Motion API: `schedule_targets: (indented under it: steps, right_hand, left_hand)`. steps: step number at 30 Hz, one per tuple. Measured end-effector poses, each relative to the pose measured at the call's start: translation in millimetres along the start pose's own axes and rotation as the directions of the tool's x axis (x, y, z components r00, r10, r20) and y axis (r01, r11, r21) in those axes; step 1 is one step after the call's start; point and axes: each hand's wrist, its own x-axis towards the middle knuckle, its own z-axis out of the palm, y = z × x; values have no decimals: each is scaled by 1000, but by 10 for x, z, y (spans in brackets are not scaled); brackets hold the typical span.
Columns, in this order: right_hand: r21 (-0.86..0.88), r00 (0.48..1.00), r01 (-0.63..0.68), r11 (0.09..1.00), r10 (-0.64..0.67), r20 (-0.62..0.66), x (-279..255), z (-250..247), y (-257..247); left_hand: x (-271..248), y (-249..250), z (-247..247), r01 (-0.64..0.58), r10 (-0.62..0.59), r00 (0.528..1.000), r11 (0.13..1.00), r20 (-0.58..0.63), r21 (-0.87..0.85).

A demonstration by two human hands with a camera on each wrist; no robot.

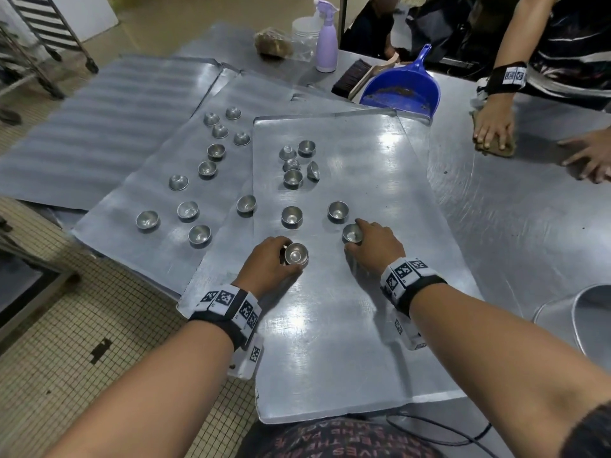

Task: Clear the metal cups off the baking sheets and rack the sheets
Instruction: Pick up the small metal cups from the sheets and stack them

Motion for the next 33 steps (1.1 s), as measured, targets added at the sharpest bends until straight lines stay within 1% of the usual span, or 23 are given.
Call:
schedule_targets:
  steps: [3,6,11,15,20,24,28,33]
  right_hand:
    - [6,1000,-13,1000,13,9,3,-4,-18]
    - [-2,1000,-21,1000,21,19,4,-15,-41]
    - [-34,999,-16,999,18,38,5,-23,-72]
    - [-49,999,-19,999,21,40,12,-30,-87]
    - [-54,999,-29,998,30,22,6,-14,-97]
    - [-50,999,-31,998,32,21,-5,-5,-94]
    - [-64,1000,-18,998,18,10,-28,-3,-84]
    - [-46,1000,2,999,-2,8,-65,15,-57]
  left_hand:
    - [-21,1,25,-1,0,1000,1000,-21,-27]
    - [-6,2,28,2,-2,1000,1000,-6,-19]
    - [63,17,33,-43,43,999,999,30,11]
    - [128,-2,62,-58,56,998,997,36,53]
    - [187,-3,85,-82,80,996,996,38,44]
    - [179,9,79,-63,63,997,998,40,4]
    - [160,24,37,-35,39,998,997,51,-76]
    - [28,59,72,11,-2,998,993,70,-121]
